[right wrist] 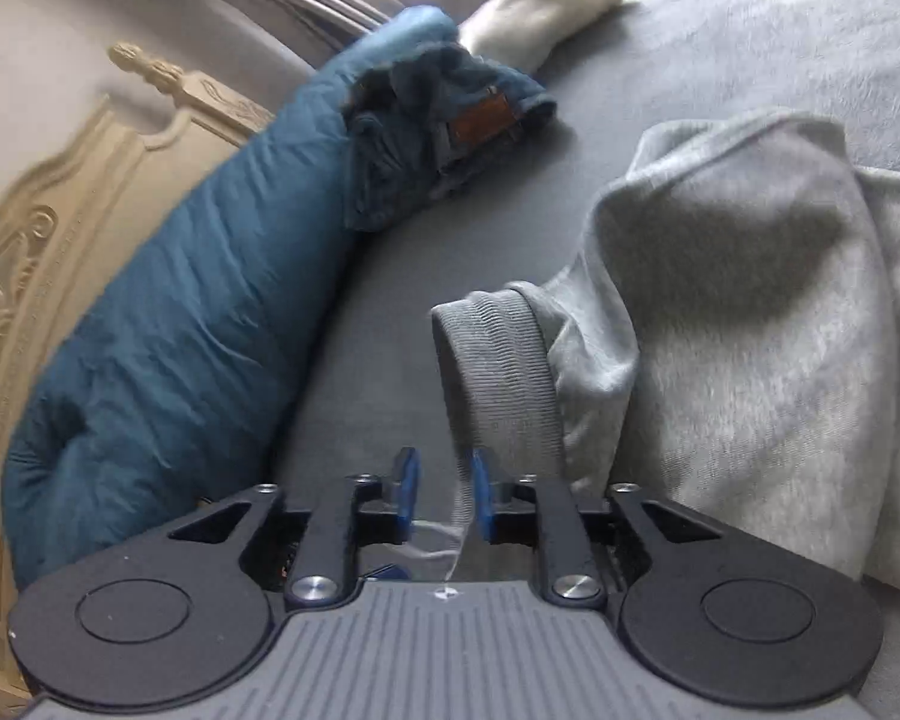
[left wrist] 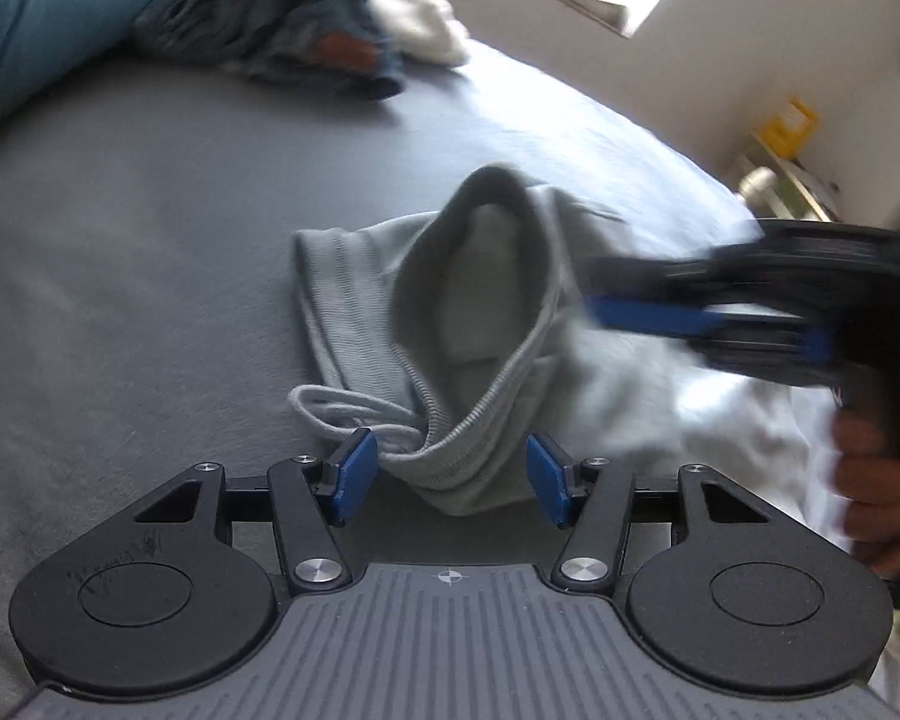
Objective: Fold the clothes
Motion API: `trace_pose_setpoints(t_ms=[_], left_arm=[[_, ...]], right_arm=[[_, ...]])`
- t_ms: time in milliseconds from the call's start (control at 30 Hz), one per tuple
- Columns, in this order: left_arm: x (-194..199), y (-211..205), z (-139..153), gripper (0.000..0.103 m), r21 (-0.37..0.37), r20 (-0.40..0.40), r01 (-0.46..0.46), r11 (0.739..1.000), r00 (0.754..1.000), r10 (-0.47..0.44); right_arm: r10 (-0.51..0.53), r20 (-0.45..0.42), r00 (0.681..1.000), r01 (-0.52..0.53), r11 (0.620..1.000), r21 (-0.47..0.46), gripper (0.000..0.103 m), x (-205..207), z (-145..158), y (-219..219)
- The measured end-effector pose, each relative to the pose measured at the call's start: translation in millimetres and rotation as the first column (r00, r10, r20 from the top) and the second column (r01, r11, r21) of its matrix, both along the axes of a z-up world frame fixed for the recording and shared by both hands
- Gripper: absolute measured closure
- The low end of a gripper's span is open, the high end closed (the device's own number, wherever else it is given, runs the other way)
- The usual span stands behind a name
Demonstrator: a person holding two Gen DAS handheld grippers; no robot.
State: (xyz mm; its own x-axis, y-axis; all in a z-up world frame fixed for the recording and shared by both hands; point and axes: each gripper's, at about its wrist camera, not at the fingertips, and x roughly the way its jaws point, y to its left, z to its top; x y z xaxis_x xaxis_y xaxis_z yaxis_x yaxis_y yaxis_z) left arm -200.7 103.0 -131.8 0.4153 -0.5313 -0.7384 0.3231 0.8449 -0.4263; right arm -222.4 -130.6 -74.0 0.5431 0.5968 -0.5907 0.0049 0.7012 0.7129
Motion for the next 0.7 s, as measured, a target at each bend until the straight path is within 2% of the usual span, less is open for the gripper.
trace_pose_setpoints(t_ms=[100, 233, 333, 433, 467, 500, 533, 700], left_arm=[[8.7, 7.1, -8.5, 0.048, -0.027, -0.014, -0.024, 0.999, 1.000, 0.024], [12.2, 12.2, -12.7, 0.048, -0.038, -0.007, -0.016, 0.999, 1.000, 0.016], [10.1, 15.4, -11.8, 0.048, -0.024, 0.026, 0.015, 1.000, 1.000, -0.015], [12.7, 17.4, -10.4, 0.048, -0.015, 0.062, 0.042, 0.999, 0.997, -0.041], [15.7, 17.6, -10.0, 0.048, -0.016, 0.070, 0.045, 0.999, 0.997, -0.043], [18.7, 18.3, -10.1, 0.047, -0.021, 0.075, 0.045, 0.999, 0.996, -0.043], [23.6, 16.8, -10.5, 0.047, -0.026, 0.078, 0.047, 0.999, 0.996, -0.045], [51.5, 2.0, -11.1, 0.046, -0.029, 0.107, 0.069, 0.997, 0.992, -0.066]], right_arm=[[-0.004, 0.053, 0.999, 0.010, 0.993, -0.117, 0.061, 1.7, 19.9, -7.8], [0.060, 0.103, 0.993, -0.027, 0.956, -0.292, 0.059, 16.8, 37.9, -4.9], [0.200, 0.150, 0.968, -0.105, 0.870, -0.481, 0.053, 39.8, 41.1, 12.1], [0.345, 0.167, 0.924, -0.166, 0.752, -0.638, 0.041, 64.0, 39.7, 27.2], [0.382, 0.156, 0.911, -0.189, 0.722, -0.666, 0.037, 72.6, 36.8, 28.7], [0.415, 0.140, 0.899, -0.217, 0.700, -0.680, 0.027, 80.7, 33.4, 28.9], [0.446, 0.118, 0.887, -0.253, 0.683, -0.685, 0.023, 88.3, 29.5, 27.9], [0.557, 0.011, 0.830, -0.375, 0.572, -0.729, 0.016, 117.5, 8.0, 26.8]])
